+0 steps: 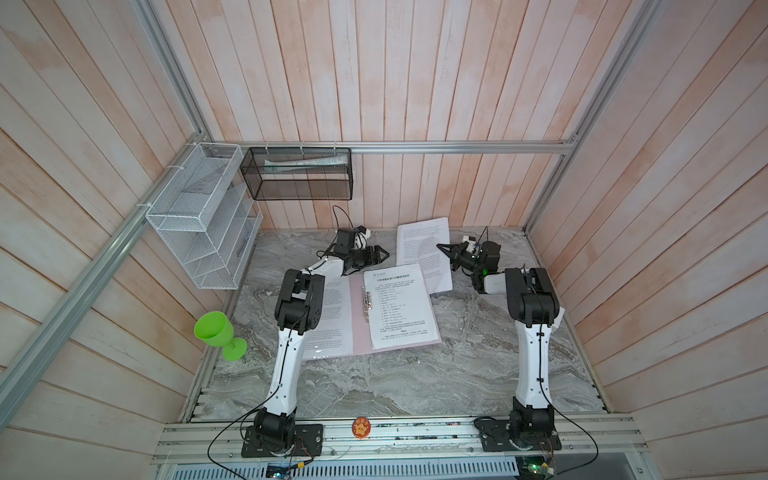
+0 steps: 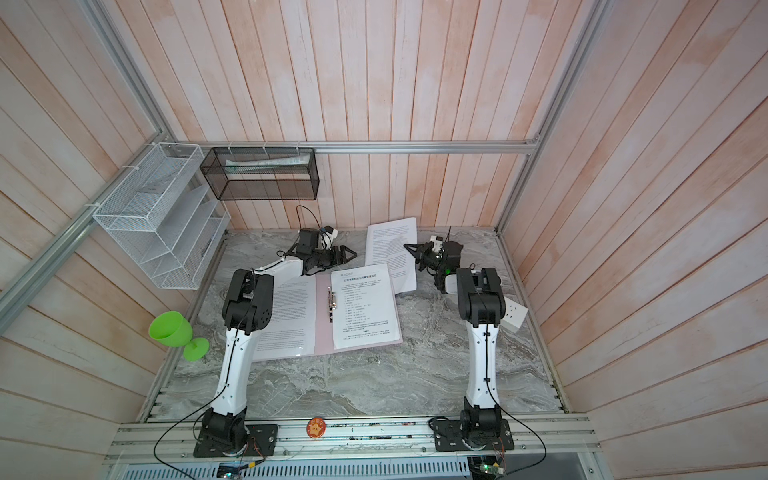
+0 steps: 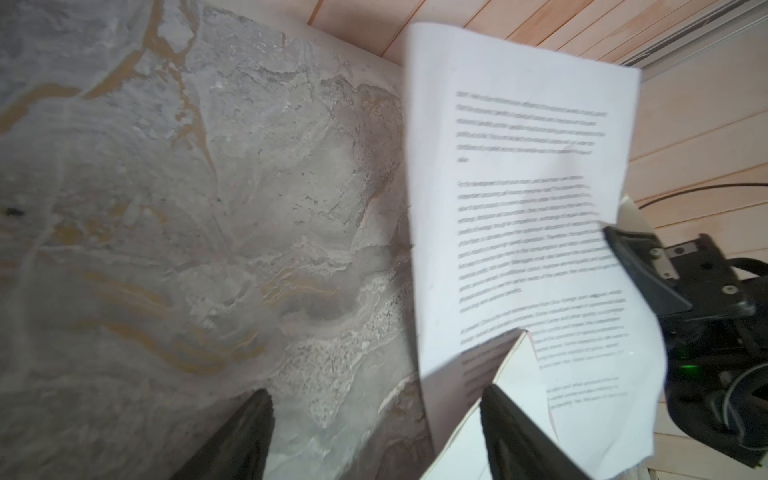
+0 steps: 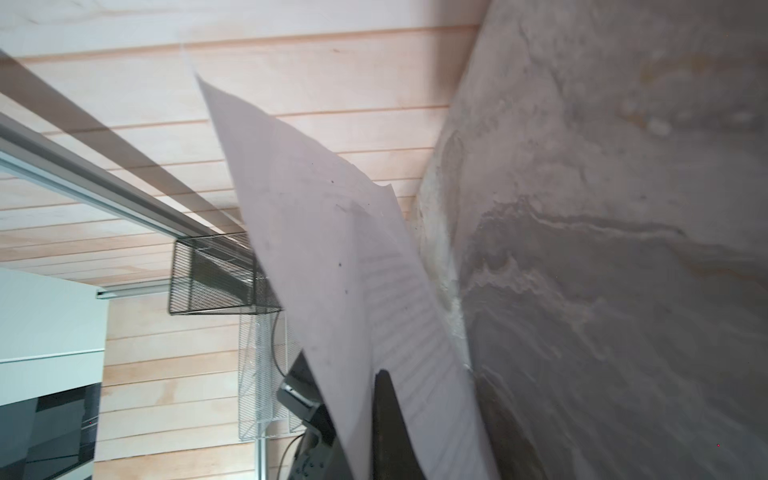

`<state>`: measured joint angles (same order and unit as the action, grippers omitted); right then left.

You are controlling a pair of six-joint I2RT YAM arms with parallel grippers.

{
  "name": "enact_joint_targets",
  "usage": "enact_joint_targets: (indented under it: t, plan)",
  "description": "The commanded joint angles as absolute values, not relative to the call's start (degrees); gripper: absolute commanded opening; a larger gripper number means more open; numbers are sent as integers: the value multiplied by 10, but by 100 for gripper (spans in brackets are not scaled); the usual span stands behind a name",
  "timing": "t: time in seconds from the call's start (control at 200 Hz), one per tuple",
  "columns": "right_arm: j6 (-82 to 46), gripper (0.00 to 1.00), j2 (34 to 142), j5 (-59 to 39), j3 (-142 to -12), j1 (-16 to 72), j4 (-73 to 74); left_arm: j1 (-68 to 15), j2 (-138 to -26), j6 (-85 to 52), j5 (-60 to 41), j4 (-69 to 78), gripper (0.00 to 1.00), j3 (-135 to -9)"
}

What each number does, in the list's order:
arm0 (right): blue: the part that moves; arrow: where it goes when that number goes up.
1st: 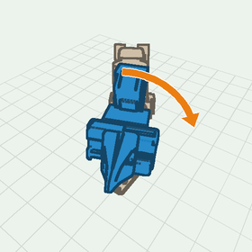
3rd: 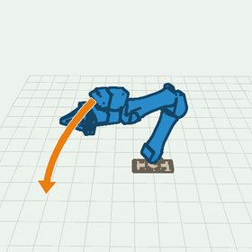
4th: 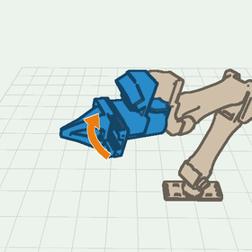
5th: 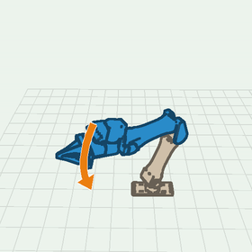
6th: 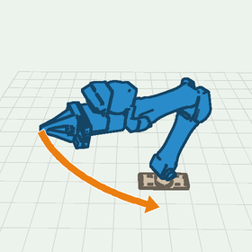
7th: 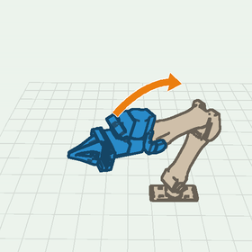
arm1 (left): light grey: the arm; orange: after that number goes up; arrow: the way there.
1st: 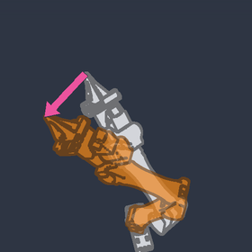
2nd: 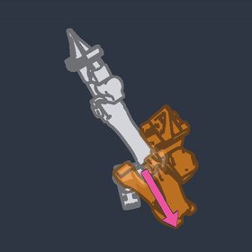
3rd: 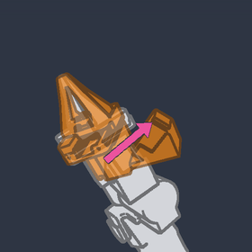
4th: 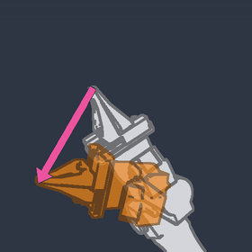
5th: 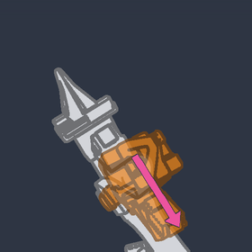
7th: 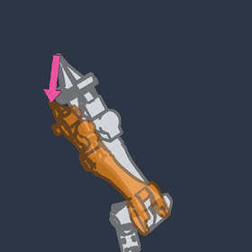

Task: Put the files into the folder
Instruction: 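Raise the white text sheet upright with the right gripper over the folder, then lower the held sheet onto the folder's clip side with the right gripper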

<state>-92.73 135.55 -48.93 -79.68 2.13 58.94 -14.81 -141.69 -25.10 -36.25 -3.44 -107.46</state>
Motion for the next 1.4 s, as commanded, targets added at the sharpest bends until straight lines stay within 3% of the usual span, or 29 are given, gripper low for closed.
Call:
enact_joint_targets:
  t: [0.0,0.365,0.735,1.07,1.391]
  plan:
    - [-941,0,1289,-488,-777,-5,642,-145,-1375,-251,-369,-41,81,-1093]
    - [-923,0,1140,-507,-691,-30,614,-144,-1245,-291,-368,-46,81,-1056]
    - [-843,0,1010,-533,-546,17,547,-141,-969,-356,-366,9,83,-762]
    - [-771,0,1015,-540,-519,92,486,-142,-737,-352,-347,-12,93,-518]
    - [-742,0,1080,-557,-529,120,463,-142,-679,-355,-343,-42,94,-470]
